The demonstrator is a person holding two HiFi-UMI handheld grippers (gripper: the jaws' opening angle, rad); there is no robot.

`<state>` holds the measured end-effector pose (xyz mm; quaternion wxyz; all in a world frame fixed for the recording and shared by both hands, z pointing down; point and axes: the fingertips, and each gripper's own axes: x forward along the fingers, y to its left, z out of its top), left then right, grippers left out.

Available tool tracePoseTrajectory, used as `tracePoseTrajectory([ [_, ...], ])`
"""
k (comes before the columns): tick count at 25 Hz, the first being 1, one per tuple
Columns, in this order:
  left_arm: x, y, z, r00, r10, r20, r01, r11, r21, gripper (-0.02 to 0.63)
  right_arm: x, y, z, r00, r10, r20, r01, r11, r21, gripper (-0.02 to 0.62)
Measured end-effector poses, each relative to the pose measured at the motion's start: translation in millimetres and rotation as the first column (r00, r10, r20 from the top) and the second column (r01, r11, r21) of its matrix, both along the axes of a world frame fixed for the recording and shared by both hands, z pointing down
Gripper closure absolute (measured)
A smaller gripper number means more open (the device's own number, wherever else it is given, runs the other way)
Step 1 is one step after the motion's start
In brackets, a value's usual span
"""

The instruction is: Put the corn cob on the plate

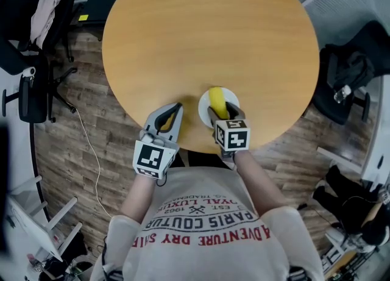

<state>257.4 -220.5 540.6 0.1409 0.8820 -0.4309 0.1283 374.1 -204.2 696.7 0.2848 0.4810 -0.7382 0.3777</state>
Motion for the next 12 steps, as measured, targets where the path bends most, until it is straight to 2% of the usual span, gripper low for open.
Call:
tracePoseTrajectory([
  [4, -0.1, -2.5, -4.9, 1.000, 0.023, 0.000, -0.023, 1.000, 0.012, 0.574, 1.6, 0.2, -14.6, 1.000, 0.022, -0.011, -0.022, 0.999, 0.028, 0.327],
  [8, 0.7, -5.0, -15.4, 0.999, 0.044, -0.030, -0.043, 0.999, 0.024, 0.574, 6.0, -5.5, -46.9, 0.998, 0.050, -0.046, -0.044, 0.991, 0.127, 0.330],
  [9, 0.3, -5.5, -18.0, 0.998, 0.050, -0.034, -0.049, 0.998, 0.029, 0.574, 8.3, -6.6, -55.5, 0.996, 0.069, -0.051, -0.061, 0.987, 0.152, 0.351],
  [11, -0.7, -5.7, -23.2, 0.997, 0.066, -0.030, -0.065, 0.997, 0.041, 0.574, 14.3, -7.6, -70.9, 0.991, 0.119, -0.056, -0.106, 0.975, 0.194, 0.520],
  [12, -1.5, -5.9, -26.6, 0.997, 0.076, -0.026, -0.075, 0.996, 0.049, 0.574, 15.5, -8.0, -77.4, 0.989, 0.138, -0.050, -0.125, 0.970, 0.209, 0.529],
])
